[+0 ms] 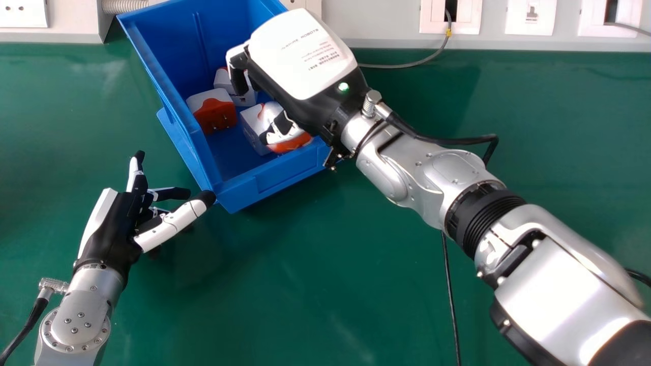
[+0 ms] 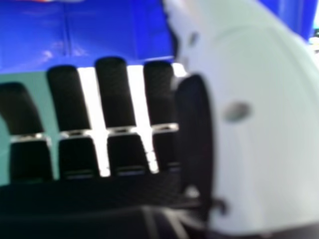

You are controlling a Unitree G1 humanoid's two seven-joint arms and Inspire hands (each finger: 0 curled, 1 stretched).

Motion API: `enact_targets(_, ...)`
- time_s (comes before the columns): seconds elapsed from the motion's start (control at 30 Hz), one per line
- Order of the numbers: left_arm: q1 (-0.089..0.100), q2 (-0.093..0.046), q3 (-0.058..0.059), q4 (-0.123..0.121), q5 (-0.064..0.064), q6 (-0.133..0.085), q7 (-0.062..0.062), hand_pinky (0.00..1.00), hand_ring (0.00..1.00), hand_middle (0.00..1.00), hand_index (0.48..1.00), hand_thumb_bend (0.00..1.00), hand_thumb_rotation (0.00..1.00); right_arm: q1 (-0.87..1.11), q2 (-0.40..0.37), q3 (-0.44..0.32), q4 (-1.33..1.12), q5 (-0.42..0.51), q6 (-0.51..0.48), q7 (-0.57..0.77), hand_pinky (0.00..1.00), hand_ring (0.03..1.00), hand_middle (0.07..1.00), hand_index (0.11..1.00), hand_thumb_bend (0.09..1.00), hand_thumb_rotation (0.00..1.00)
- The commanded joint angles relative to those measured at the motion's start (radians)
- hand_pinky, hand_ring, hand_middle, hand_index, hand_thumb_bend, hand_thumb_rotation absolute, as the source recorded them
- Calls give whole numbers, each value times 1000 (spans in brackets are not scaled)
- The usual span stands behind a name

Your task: Pick all objects and put in blue box

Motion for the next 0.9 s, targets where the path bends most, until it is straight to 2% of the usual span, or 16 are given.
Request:
enact_targets(0.0,72,-57,-60,78,41,76,-56,563,655,766,834,759,535,-52,3,4,0,10,-9,-27,342,481,502,498,498,0)
enact_targets(0.17,74,-55,-60,73,41,75,-54,563,655,768,834,759,534,-56,9,10,3,16,1,-1,352,479,511,499,499,0)
enact_targets(0.3,75,-54,-57,79,39,73,-55,562,655,768,834,759,534,-63,18,46,-9,-12,101,85,353,478,514,498,498,0)
enact_targets(0.33,75,-54,-57,80,39,72,-55,562,655,768,834,758,534,-64,19,52,-15,-13,117,102,359,487,555,498,495,0)
enact_targets(0.4,75,-53,-59,78,41,74,-53,562,655,768,834,758,534,-65,17,53,-30,-7,132,124,359,487,555,498,495,0)
enact_targets(0.43,75,-52,-60,76,43,75,-53,562,655,769,834,759,535,-62,17,51,-35,-3,134,124,436,571,637,574,558,25)
enact_targets(0.47,75,-52,-61,75,44,75,-53,562,655,769,834,759,535,-60,16,50,-39,-1,135,121,436,571,637,574,558,25)
enact_targets(0.53,76,-51,-62,74,45,74,-54,562,655,769,834,763,539,-58,14,48,-43,2,138,114,560,700,760,686,655,65)
enact_targets(0.57,76,-50,-63,73,46,74,-54,562,655,769,834,763,539,-57,14,46,-44,5,139,113,560,700,760,686,655,65)
enact_targets(0.7,77,-48,-64,77,49,68,-52,561,653,769,834,764,542,-50,11,37,-53,17,143,107,655,806,862,783,739,95)
enact_targets(0.87,79,-48,-62,78,46,66,-54,559,650,764,835,764,544,-12,-14,17,-117,44,120,93,710,876,928,851,807,115)
